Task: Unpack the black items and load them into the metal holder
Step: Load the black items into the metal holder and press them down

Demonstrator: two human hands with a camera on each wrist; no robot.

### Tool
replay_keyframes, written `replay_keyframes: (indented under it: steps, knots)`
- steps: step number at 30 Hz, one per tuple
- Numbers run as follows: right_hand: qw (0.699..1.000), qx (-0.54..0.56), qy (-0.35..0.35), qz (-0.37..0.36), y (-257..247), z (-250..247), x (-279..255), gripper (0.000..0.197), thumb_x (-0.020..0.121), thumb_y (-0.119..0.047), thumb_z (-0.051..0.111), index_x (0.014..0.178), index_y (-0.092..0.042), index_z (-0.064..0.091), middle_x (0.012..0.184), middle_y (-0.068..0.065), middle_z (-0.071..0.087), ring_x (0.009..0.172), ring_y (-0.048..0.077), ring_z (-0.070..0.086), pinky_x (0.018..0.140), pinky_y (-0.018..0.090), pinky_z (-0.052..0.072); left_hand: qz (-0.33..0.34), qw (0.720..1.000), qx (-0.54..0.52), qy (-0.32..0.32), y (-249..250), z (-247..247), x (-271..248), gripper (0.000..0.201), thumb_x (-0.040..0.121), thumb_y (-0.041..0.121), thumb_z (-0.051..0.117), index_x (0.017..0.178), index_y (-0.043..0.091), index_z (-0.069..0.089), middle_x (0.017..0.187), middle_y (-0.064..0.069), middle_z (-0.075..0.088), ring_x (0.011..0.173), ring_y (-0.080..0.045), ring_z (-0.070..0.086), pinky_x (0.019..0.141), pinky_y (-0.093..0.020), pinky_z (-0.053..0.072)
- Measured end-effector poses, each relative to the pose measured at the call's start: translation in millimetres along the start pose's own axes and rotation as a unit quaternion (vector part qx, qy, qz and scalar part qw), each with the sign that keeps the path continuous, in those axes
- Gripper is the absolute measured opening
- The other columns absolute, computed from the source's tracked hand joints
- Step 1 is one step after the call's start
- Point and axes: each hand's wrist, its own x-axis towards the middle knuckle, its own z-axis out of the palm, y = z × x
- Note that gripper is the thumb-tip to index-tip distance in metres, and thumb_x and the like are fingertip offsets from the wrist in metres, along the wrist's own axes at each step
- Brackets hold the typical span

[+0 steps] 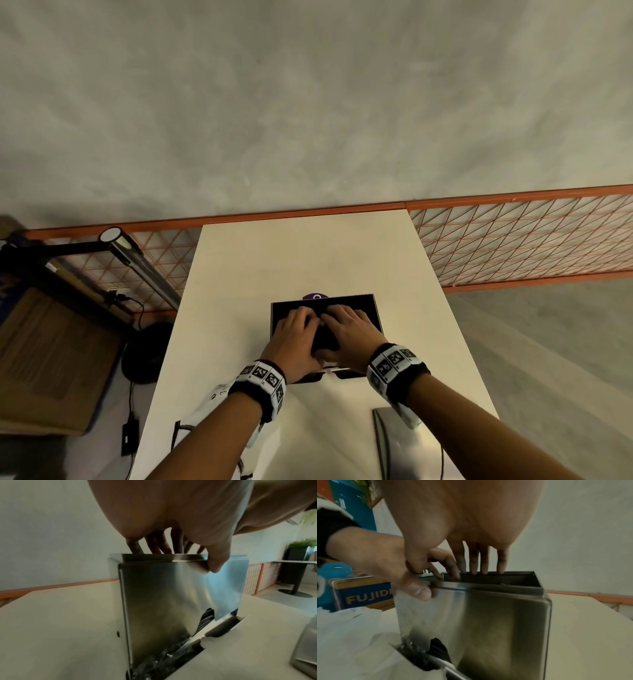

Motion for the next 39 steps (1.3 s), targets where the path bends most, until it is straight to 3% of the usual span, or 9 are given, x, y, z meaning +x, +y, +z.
replay_keyframes:
  steps: [4, 9, 13, 16, 20, 23, 27, 33, 39]
  knots:
    - [0.994, 0.002, -0.095, 0.047, 2, 8, 5, 0.096, 0.082, -0.075, 0.045, 0.155, -0.019, 0.021, 0.163, 0.006, 0.017, 0.15, 0.028, 0.012, 0.119, 0.053, 0.014, -0.031, 0.995, -0.019, -0.088, -3, 9, -1, 0.091, 0.084, 0.057, 0.061, 0.158, 0.017, 0.027, 0.162, -0.006, 0.023, 0.15, -0.026, 0.025, 0.124, -0.045, 0.022]
    - [0.989, -0.028, -0.147, 0.011, 9, 27, -10, 0.079, 0.09, -0.069, 0.04, 0.153, -0.022, 0.028, 0.158, 0.004, 0.029, 0.144, 0.027, 0.029, 0.114, 0.049, 0.027, -0.009, 0.992, -0.057, -0.112, 3, 7, -14, 0.076, 0.092, 0.055, 0.06, 0.155, 0.021, 0.036, 0.159, 0.003, 0.033, 0.145, -0.02, 0.033, 0.12, -0.034, 0.027]
    - [0.996, 0.087, 0.03, 0.01, 23, 8, -16, 0.061, 0.092, -0.065, 0.038, 0.119, -0.017, 0.064, 0.126, 0.004, 0.058, 0.115, 0.025, 0.055, 0.096, 0.043, 0.046, -0.021, 0.991, -0.135, -0.009, -11, -14, -26, 0.064, 0.094, 0.062, 0.052, 0.14, 0.018, 0.058, 0.137, 0.005, 0.051, 0.128, -0.015, 0.048, 0.108, -0.03, 0.041]
    - [0.974, 0.084, 0.16, 0.137, 43, -9, -18, 0.032, 0.093, -0.039, 0.049, 0.108, -0.014, 0.061, 0.111, 0.007, 0.055, 0.101, 0.029, 0.055, 0.079, 0.042, 0.05, -0.147, 0.981, -0.091, 0.088, -27, -27, -24, 0.046, 0.099, 0.047, 0.048, 0.131, 0.016, 0.057, 0.122, -0.003, 0.059, 0.113, -0.026, 0.058, 0.089, -0.041, 0.051]
    - [0.921, 0.155, -0.087, 0.347, 61, -18, -17, 0.029, 0.094, -0.03, 0.049, 0.111, -0.007, 0.054, 0.115, 0.015, 0.06, 0.101, 0.039, 0.062, 0.081, 0.042, 0.053, -0.32, 0.94, -0.067, -0.098, -32, -31, -20, 0.039, 0.107, 0.041, 0.039, 0.123, 0.01, 0.056, 0.122, -0.015, 0.066, 0.108, -0.038, 0.065, 0.083, -0.039, 0.049]
    - [0.904, 0.217, -0.14, 0.34, 63, -19, -11, 0.018, 0.092, -0.015, 0.047, 0.095, -0.002, 0.059, 0.112, 0.024, 0.065, 0.094, 0.043, 0.067, 0.082, 0.048, 0.057, -0.322, 0.932, -0.093, -0.141, -32, -27, -16, 0.035, 0.107, 0.03, 0.039, 0.114, 0.005, 0.063, 0.123, -0.019, 0.065, 0.11, -0.04, 0.064, 0.086, -0.039, 0.049]
    - [0.934, 0.132, -0.071, 0.325, 66, -39, 7, 0.027, 0.096, -0.008, 0.042, 0.112, 0.002, 0.062, 0.119, 0.025, 0.064, 0.106, 0.043, 0.062, 0.079, 0.039, 0.048, -0.306, 0.945, -0.084, -0.077, -25, -45, 8, 0.026, 0.105, 0.021, 0.045, 0.112, 0.002, 0.06, 0.118, -0.021, 0.066, 0.108, -0.043, 0.064, 0.082, -0.041, 0.048]
    - [0.964, 0.079, -0.028, 0.253, 61, -40, -28, 0.011, 0.098, -0.009, 0.04, 0.105, -0.004, 0.047, 0.104, 0.023, 0.064, 0.091, 0.043, 0.063, 0.066, 0.038, 0.04, -0.268, 0.961, -0.048, -0.045, 0, -45, -29, 0.026, 0.107, 0.011, 0.037, 0.125, -0.002, 0.049, 0.118, -0.02, 0.063, 0.107, -0.041, 0.064, 0.088, -0.045, 0.049]
    - [0.955, 0.089, -0.065, 0.277, 63, -62, -15, 0.02, 0.096, -0.009, 0.039, 0.104, -0.002, 0.056, 0.107, 0.023, 0.065, 0.094, 0.042, 0.064, 0.071, 0.039, 0.049, -0.345, 0.919, -0.184, -0.041, -6, -33, -21, 0.023, 0.105, 0.017, 0.037, 0.115, 0.004, 0.052, 0.121, -0.025, 0.061, 0.109, -0.045, 0.06, 0.087, -0.046, 0.049]
